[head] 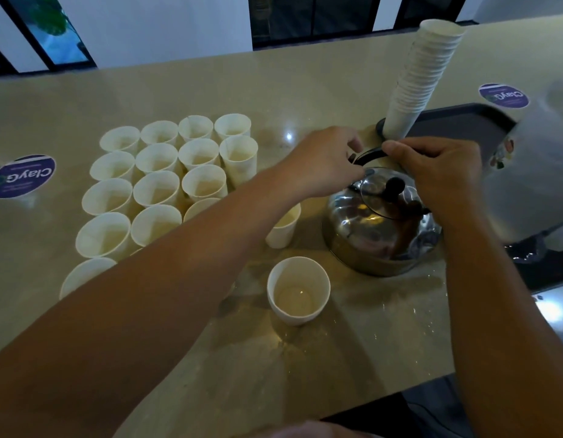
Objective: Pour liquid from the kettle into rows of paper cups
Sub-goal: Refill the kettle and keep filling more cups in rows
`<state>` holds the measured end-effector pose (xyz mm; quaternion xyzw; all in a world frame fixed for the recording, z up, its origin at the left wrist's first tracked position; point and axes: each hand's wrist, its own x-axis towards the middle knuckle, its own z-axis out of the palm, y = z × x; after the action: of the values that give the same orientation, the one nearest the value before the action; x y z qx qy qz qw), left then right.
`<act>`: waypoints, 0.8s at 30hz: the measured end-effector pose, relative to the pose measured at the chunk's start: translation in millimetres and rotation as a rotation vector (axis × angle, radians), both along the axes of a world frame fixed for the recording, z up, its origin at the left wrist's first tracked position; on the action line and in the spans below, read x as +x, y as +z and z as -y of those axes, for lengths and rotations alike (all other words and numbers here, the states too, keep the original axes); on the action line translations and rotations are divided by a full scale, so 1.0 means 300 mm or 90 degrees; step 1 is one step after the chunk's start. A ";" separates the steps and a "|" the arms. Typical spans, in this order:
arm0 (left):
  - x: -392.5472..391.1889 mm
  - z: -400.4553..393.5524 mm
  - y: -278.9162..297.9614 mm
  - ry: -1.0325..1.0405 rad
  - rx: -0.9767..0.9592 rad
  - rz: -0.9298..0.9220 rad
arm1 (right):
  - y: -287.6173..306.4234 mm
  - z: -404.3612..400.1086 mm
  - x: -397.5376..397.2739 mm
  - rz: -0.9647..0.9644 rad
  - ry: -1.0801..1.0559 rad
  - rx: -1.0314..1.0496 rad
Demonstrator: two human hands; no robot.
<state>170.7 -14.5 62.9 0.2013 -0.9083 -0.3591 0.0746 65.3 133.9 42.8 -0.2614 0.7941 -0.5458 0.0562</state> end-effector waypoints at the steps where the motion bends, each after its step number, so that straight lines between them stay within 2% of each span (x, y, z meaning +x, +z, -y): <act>1: 0.006 0.001 -0.001 -0.002 0.005 0.002 | -0.003 -0.003 -0.002 -0.010 0.000 0.007; 4: 0.044 0.031 0.004 0.006 -0.036 0.014 | 0.000 -0.009 -0.015 -0.032 0.008 0.054; 6: 0.082 0.072 0.020 0.055 -0.088 0.029 | 0.019 -0.002 -0.009 -0.131 0.009 0.118; 8: 0.126 0.122 0.039 0.122 -0.148 0.067 | 0.062 0.020 0.027 -0.217 -0.006 0.121; 11: 0.188 0.180 0.047 0.181 -0.229 0.145 | 0.127 0.068 0.133 -0.144 0.074 0.080; 12: 0.202 0.191 0.043 0.185 -0.237 0.172 | 0.134 0.084 0.167 -0.101 0.122 0.113; 15: 0.232 0.190 0.011 0.167 -0.233 0.251 | 0.079 0.153 0.244 -0.023 0.261 0.320; 17: 0.239 0.184 -0.027 0.164 -0.231 0.272 | 0.005 0.199 0.262 -0.011 0.279 0.402; 20: 0.233 0.190 -0.079 0.175 -0.215 0.270 | -0.082 0.233 0.260 0.018 0.266 0.444; 24: 0.219 0.206 -0.100 0.195 -0.204 0.255 | -0.118 0.248 0.254 0.056 0.265 0.406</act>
<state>236.3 -76.2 32.9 0.3881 -0.9093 -0.1488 -0.0220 141.5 59.4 7.4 -0.3629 0.8505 -0.2593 0.2787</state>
